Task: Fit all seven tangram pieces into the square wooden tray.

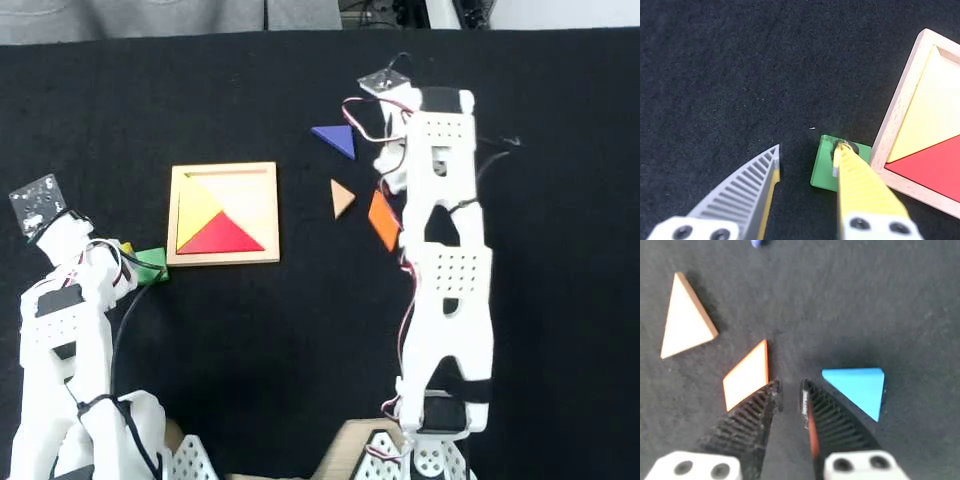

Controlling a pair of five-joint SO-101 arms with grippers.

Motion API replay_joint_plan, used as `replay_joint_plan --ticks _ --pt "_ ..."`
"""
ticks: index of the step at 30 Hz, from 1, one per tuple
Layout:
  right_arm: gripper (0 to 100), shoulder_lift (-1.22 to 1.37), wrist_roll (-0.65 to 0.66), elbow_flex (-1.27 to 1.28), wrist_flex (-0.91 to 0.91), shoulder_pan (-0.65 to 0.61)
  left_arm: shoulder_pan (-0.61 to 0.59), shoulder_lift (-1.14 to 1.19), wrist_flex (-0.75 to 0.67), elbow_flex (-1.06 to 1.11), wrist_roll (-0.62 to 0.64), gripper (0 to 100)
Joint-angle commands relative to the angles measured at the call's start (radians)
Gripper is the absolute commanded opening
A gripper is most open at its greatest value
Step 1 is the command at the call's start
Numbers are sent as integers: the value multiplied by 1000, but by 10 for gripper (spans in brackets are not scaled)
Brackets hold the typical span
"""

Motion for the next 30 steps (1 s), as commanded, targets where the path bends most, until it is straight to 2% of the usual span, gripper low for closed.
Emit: replay_joint_plan --ticks 1,5,11,14,18,20,24,30 --pt "78 -208 29 62 37 8 13 -31 -20 -8 3 177" --pt "78 -440 63 259 25 -49 13 -31 -20 -8 3 177" --pt "79 -677 58 680 -115 -135 13 -31 -20 -5 2 177" --pt "79 -812 75 912 -238 -140 13 -31 -20 -4 2 177" --pt "79 -1020 192 1237 -434 -138 13 -31 -20 -4 2 177" --pt "88 -1086 210 1371 -549 -140 13 -31 -20 -4 2 177" --pt "202 -1069 167 1419 -612 -133 13 -31 -20 -4 2 177" --pt "186 -888 170 1314 -609 -153 13 -31 -21 -4 0 177"
